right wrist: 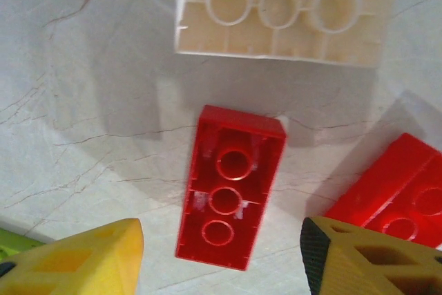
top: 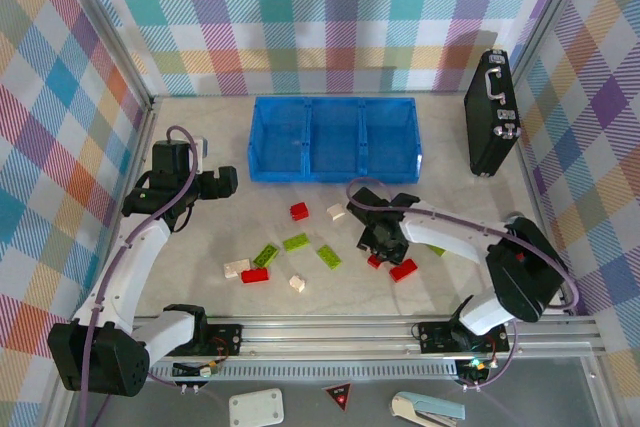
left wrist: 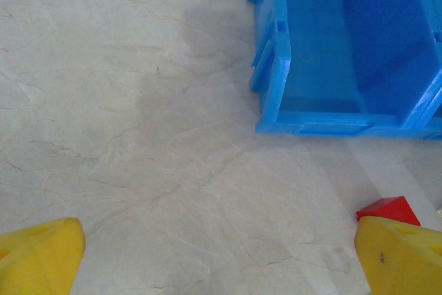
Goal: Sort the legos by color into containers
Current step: Pick up the lego from the bottom-center of the table.
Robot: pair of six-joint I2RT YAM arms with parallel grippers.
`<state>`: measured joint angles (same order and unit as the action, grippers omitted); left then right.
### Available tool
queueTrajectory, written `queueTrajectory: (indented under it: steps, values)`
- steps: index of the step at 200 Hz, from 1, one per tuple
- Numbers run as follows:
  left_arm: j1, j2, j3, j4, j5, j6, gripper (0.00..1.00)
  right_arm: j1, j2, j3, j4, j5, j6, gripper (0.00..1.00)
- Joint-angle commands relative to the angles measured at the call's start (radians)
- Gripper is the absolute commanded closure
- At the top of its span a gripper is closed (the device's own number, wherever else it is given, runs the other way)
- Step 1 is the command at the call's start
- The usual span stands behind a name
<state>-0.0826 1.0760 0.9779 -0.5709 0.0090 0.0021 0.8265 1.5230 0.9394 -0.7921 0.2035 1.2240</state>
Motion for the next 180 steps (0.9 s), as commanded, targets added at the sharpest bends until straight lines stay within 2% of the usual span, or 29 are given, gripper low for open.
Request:
queueTrajectory:
  steps: [1, 180]
  values:
    - [0.009, -0.003, -0.005, 0.003, -0.009, 0.017, 0.0, 0.019, 0.038, 0.034, -0.052, 0.031, 0.049, 0.39]
    - [0.008, 0.031, 0.001, -0.011, 0.003, 0.022, 0.0, 0.033, 0.108, -0.007, -0.009, 0.035, 0.063, 0.58]
